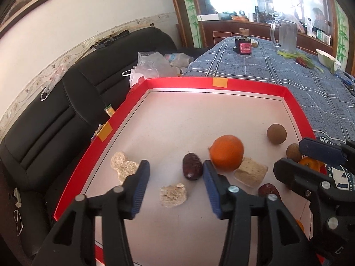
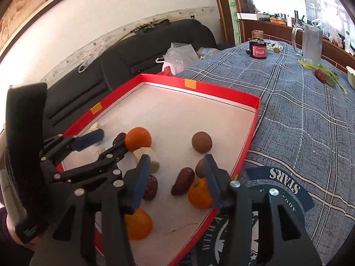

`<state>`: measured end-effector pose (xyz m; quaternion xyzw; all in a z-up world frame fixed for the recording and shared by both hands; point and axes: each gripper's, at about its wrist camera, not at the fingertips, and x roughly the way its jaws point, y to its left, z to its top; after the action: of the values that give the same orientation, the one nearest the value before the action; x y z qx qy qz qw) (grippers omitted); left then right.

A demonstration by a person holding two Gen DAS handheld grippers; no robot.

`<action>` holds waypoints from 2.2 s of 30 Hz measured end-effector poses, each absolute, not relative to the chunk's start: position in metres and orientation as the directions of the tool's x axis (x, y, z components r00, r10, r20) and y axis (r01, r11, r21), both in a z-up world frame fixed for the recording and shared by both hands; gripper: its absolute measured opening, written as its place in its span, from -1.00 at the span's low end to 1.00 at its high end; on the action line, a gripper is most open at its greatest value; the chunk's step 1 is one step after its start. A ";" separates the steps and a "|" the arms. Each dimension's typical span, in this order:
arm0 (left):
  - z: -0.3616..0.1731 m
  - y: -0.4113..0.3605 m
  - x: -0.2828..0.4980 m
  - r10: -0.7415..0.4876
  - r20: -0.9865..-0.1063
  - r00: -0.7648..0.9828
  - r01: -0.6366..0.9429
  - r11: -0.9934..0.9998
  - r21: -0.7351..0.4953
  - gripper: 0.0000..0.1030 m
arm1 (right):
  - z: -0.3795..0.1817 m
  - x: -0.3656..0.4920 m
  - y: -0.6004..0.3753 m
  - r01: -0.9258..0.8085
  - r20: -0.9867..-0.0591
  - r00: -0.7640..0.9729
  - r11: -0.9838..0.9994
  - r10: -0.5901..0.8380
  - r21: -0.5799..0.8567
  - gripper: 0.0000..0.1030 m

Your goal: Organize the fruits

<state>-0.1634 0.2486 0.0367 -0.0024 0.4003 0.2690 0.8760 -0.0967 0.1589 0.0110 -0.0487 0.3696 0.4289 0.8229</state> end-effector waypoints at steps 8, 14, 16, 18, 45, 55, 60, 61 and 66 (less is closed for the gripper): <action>0.052 0.248 -0.169 0.495 -0.670 0.553 -0.501 0.840 0.207 0.26 | 0.030 -0.102 0.140 -0.737 -0.563 0.432 0.636 0.705 0.231 0.01; 0.076 0.238 -0.178 0.535 -0.592 0.603 -0.524 0.825 0.213 0.56 | 0.047 -0.097 0.115 -0.699 -0.499 0.518 0.681 0.694 0.220 0.07; 0.086 0.233 -0.182 0.539 -0.562 0.628 -0.525 0.826 0.206 0.58 | 0.051 -0.093 0.107 -0.684 -0.488 0.536 0.693 0.689 0.227 0.09; 0.094 0.228 -0.185 0.532 -0.544 0.649 -0.521 0.832 0.193 0.60 | 0.054 -0.088 0.099 -0.666 -0.480 0.558 0.711 0.676 0.226 0.10; 0.126 0.205 -0.210 0.594 -0.426 0.683 -0.591 0.791 0.156 0.99 | 0.052 -0.084 0.048 -0.595 -0.467 0.664 0.791 0.585 0.144 0.30; 0.119 0.209 -0.209 0.569 -0.462 0.680 -0.582 0.803 0.131 0.99 | 0.052 -0.097 0.059 -0.603 -0.451 0.692 0.795 0.564 0.069 0.41; 0.114 0.211 -0.207 0.561 -0.481 0.674 -0.579 0.805 0.128 0.99 | 0.052 -0.098 0.061 -0.605 -0.452 0.693 0.794 0.562 0.060 0.42; 0.113 0.211 -0.207 0.559 -0.483 0.674 -0.578 0.806 0.127 0.99 | 0.052 -0.099 0.061 -0.606 -0.453 0.692 0.793 0.562 0.059 0.43; 0.109 0.214 -0.206 0.557 -0.501 0.663 -0.582 0.804 0.123 0.99 | 0.051 -0.100 0.064 -0.607 -0.458 0.692 0.793 0.558 0.049 0.44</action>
<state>-0.2058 0.2137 0.1092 -0.0239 0.2664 0.3123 0.9116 -0.0997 0.0644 0.0509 -0.0531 0.2312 0.3174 0.9181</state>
